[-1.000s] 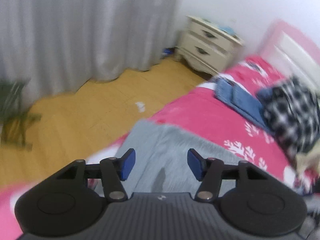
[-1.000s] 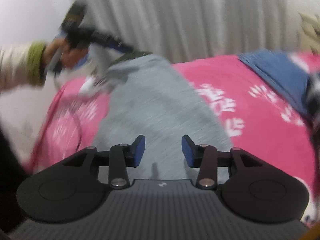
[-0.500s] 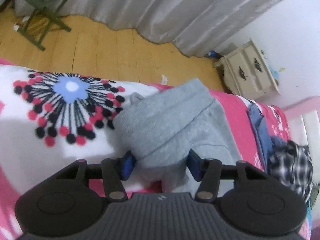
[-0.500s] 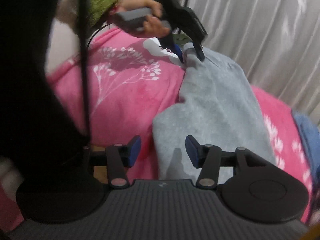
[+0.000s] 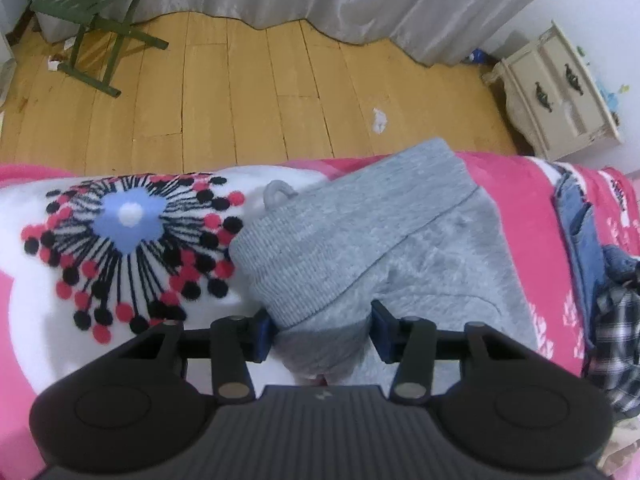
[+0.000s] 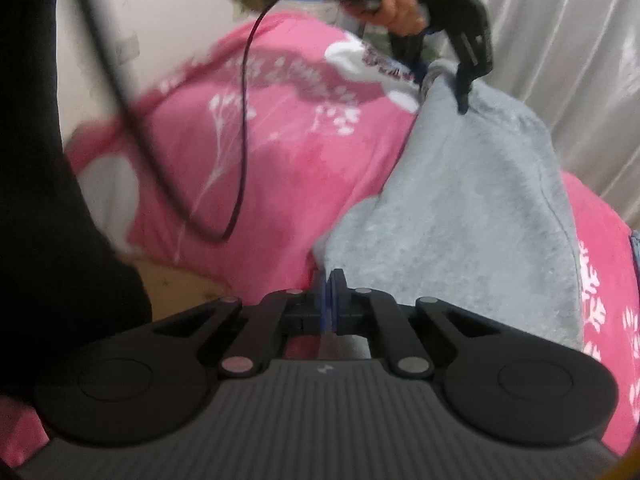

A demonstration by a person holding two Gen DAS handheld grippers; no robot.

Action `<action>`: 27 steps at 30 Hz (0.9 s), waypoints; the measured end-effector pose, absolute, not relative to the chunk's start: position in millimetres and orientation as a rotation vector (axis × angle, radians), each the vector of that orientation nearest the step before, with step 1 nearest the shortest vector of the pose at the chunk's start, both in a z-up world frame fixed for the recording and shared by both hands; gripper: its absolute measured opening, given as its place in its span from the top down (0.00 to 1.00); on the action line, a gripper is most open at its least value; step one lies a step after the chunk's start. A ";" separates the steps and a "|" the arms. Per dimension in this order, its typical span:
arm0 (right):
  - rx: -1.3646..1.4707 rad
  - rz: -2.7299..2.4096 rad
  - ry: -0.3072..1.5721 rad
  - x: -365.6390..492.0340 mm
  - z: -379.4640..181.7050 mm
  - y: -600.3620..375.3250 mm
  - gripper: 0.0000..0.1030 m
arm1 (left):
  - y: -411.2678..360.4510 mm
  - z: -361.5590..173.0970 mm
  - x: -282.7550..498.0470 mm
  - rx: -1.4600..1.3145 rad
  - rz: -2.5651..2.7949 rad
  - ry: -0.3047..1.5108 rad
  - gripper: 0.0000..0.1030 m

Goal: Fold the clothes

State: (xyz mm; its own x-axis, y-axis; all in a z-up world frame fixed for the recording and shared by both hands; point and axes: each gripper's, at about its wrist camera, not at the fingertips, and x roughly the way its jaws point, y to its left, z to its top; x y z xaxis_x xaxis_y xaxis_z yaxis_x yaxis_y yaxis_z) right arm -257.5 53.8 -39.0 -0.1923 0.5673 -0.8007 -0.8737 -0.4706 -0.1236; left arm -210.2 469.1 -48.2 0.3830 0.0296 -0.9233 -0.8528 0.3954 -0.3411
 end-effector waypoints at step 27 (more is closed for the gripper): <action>-0.377 1.837 1.086 -177.5 -28.0 43.4 0.53 | 494.0 -69.7 -263.1 -1.208 0.427 0.853 0.34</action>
State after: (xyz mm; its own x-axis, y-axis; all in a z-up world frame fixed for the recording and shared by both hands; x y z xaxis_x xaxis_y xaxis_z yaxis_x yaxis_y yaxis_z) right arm -177.5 43.4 -28.0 -0.5146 0.5652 -0.6448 -0.8373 -0.1696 0.5197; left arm -263.1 494.0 -69.7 0.6281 -0.1438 -0.7648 -0.6984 0.3294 -0.6354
